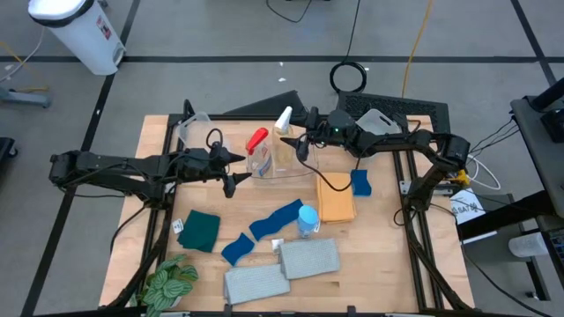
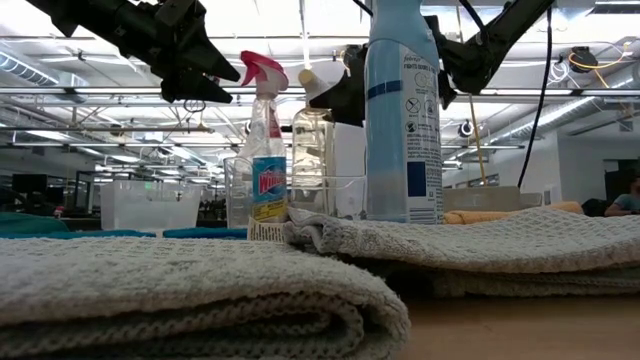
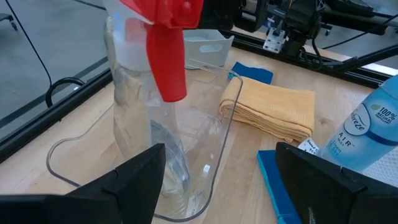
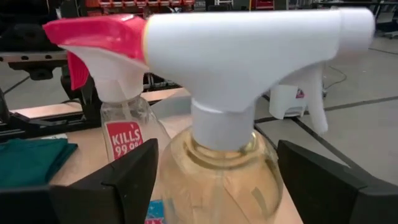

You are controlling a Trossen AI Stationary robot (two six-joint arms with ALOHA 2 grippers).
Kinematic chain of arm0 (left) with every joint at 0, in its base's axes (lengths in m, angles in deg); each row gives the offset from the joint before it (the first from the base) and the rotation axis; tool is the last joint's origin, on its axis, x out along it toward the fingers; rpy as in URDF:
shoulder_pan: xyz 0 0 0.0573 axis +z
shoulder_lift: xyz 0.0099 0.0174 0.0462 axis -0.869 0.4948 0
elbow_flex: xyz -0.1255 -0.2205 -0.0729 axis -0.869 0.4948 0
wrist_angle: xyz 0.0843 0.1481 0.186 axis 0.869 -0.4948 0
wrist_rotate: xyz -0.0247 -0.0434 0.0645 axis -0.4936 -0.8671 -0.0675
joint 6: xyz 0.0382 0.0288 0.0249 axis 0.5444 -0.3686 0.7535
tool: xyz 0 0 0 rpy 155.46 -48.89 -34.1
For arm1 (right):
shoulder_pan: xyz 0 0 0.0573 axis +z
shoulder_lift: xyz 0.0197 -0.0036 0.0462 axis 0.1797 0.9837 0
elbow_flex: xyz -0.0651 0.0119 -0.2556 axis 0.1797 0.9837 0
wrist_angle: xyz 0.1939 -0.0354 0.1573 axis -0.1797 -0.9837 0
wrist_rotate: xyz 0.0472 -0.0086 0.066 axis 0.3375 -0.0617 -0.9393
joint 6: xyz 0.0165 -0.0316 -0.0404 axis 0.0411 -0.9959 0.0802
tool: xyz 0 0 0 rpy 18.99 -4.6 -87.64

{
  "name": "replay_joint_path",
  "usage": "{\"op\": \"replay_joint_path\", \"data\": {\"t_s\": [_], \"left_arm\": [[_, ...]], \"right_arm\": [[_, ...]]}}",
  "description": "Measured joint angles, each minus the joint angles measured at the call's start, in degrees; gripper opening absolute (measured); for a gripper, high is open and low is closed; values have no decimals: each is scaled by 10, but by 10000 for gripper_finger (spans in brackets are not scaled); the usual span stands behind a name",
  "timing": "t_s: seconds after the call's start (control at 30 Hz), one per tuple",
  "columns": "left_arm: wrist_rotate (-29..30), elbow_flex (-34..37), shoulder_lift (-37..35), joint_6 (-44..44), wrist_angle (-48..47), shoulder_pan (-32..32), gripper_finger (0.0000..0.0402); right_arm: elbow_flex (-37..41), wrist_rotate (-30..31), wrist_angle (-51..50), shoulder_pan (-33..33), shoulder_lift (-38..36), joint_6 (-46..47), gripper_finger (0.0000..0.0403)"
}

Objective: Pick & Place Kitchen Items
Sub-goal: Put the blue air freshener spray into the transparent bin

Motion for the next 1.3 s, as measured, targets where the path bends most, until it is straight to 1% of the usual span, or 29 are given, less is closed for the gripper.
{"op": "replay_joint_path", "data": {"t_s": [0.4,0.6,0.77,1.0,1.13,1.3], "left_arm": [[0,0,0,0,0,0,308],[0,0,0,0,0,0,308],[0,0,0,0,0,0,308],[0,0,0,0,0,0,308],[0,0,0,0,0,0,308],[0,0,0,0,0,0,308]], "right_arm": [[0,0,0,0,0,-12,293],[0,-1,-17,-1,-16,-11,293],[0,-1,-63,-1,-44,-11,293],[0,-1,-160,1,-91,-11,293],[0,-3,-223,18,-123,-12,293],[-1,-2,-288,55,-164,-14,293]]}}
